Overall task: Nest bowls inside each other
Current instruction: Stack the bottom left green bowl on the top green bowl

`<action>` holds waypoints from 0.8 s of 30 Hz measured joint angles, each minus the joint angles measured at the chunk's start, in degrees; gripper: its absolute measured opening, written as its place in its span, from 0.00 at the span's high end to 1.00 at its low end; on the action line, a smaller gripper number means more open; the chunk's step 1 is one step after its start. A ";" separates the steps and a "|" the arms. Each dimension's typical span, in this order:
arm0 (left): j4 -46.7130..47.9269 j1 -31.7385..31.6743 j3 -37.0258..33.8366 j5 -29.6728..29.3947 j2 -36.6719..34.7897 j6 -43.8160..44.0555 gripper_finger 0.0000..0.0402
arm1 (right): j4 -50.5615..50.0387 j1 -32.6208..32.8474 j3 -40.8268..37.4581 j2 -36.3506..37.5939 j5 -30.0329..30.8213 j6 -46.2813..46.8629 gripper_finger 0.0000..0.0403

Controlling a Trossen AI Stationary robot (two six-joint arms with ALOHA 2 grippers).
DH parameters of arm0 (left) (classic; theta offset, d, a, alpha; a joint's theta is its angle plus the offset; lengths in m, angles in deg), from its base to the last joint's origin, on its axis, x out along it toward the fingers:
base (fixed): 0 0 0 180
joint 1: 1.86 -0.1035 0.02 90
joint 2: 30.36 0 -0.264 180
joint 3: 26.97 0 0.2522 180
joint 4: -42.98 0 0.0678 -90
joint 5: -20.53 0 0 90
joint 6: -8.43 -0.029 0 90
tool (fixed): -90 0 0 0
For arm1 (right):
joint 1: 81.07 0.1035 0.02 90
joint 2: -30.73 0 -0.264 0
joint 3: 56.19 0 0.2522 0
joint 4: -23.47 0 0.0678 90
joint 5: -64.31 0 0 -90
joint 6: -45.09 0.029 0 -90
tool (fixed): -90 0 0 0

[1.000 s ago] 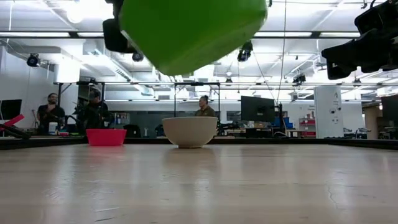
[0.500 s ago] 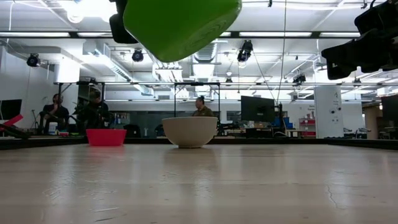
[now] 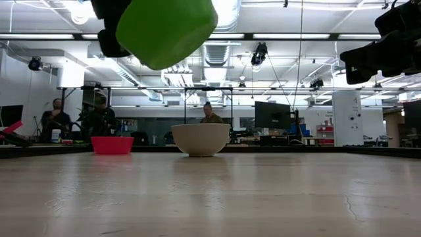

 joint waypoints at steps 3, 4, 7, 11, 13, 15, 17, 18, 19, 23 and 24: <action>1.26 -2.29 -1.67 0.83 -2.48 0.23 1.00 | 0.00 0.01 0.01 0.00 0.00 0.00 0.98; 1.92 -3.09 -2.19 1.32 -3.09 0.26 1.00 | 0.01 0.00 0.00 0.00 0.00 0.01 0.98; 3.98 -5.80 -2.79 2.03 -4.39 0.20 1.00 | 0.02 0.00 0.00 0.00 0.01 0.01 0.98; 5.68 -9.94 -3.11 4.17 -4.86 -1.05 1.00 | 0.00 0.01 0.00 0.02 0.01 0.02 0.98; 5.99 -12.31 -3.01 5.12 -4.77 -2.13 1.00 | 0.02 0.00 0.00 0.00 0.02 0.02 0.98; 6.53 -14.75 -2.41 6.12 -4.51 -3.14 1.00 | 0.00 0.02 0.00 0.00 0.00 0.00 0.98; 6.95 -17.66 -1.67 6.74 -4.15 -4.31 1.00 | 0.00 0.02 0.00 0.00 0.00 0.00 0.98; 7.37 -19.16 -1.24 7.20 -3.91 -4.87 1.00 | 0.02 0.00 0.00 0.00 0.01 0.00 0.98; 7.42 -20.66 -0.86 7.58 -3.56 -5.52 1.00 | 0.00 0.02 0.00 0.00 0.00 0.02 0.98; 7.50 -26.78 1.02 8.66 -1.63 -7.52 1.00 | 0.00 0.02 0.00 0.02 0.00 0.00 0.98; 7.52 -28.39 1.53 9.25 -1.01 -7.91 1.00 | 0.00 0.00 0.00 0.02 0.01 0.02 0.98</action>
